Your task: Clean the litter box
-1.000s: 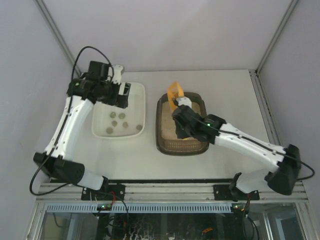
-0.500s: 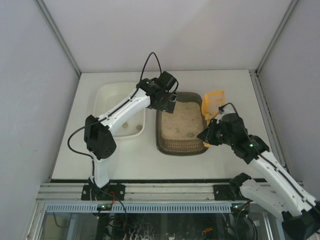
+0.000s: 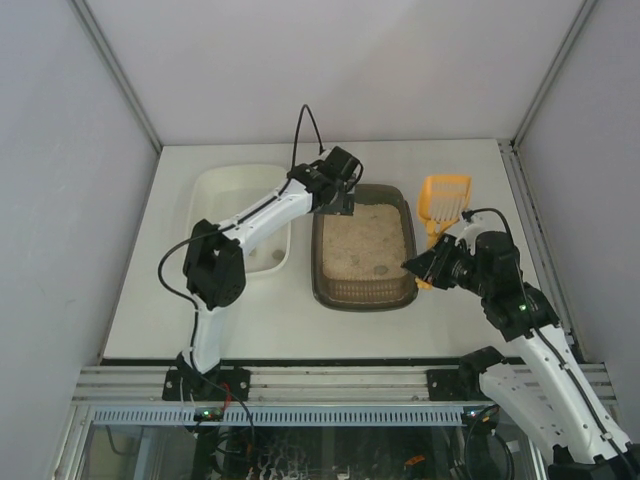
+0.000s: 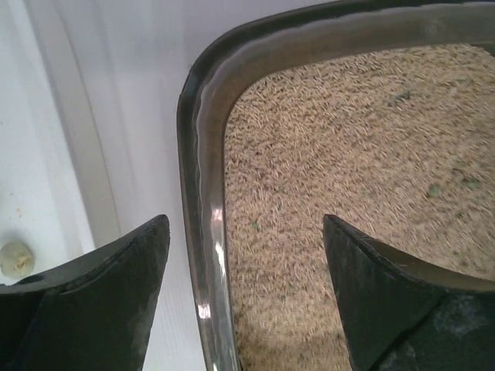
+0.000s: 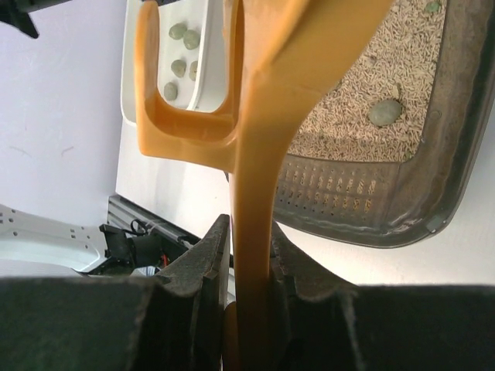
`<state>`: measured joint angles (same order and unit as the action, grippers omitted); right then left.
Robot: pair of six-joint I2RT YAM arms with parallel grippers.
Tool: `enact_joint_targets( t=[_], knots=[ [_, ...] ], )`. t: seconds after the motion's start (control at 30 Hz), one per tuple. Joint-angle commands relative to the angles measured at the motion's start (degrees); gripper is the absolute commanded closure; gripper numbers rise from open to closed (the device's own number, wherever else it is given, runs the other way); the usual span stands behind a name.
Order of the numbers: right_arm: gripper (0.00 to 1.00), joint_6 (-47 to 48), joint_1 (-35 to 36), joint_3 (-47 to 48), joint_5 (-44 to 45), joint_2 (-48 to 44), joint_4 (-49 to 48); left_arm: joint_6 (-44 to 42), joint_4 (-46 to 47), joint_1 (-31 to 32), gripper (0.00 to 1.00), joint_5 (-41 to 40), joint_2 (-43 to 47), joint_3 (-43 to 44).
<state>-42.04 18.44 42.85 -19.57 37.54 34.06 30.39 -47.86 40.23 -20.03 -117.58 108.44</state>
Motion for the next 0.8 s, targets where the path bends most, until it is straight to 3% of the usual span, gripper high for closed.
enact_joint_targets(
  t=[0.0,0.1,0.17,0.3,0.33,0.37,0.5,0.77],
  knots=[
    [1.00,-0.7,-0.6,-0.4,-1.5,0.2,-3.3,-1.8,5.4,-0.8,0.16,-5.4,-3.7,-1.0],
    [1.00,-0.5,-0.7,-0.6,-1.2,0.3,-3.4,-2.4,7.2,-1.5,0.21,-6.9,-4.7,-2.2],
    [1.00,-0.2,-0.7,-1.2,-0.6,0.2,-3.6,-3.5,8.7,-1.8,0.33,-8.2,-5.3,-2.9],
    [1.00,-1.0,-0.9,-3.0,0.3,-0.2,-4.3,-6.7,10.0,-2.1,0.75,-9.8,-7.0,-1.2],
    [1.00,-1.4,-0.9,-3.6,0.5,-0.5,-4.6,-7.7,10.0,-2.1,0.92,-9.6,-7.3,-0.5],
    [1.00,-1.8,-0.9,-4.1,0.6,-0.8,-5.0,-8.6,9.8,-2.1,0.99,-9.1,-7.7,0.6],
    [1.00,-2.4,-1.1,-5.0,1.6,-1.9,-4.9,-13.9,9.3,-1.6,1.00,-5.8,-8.6,4.0],
    [1.00,-3.3,-2.3,-4.2,11.9,-9.3,2.1,-30.0,12.3,2.5,1.00,5.7,-8.8,8.8]
  ],
)
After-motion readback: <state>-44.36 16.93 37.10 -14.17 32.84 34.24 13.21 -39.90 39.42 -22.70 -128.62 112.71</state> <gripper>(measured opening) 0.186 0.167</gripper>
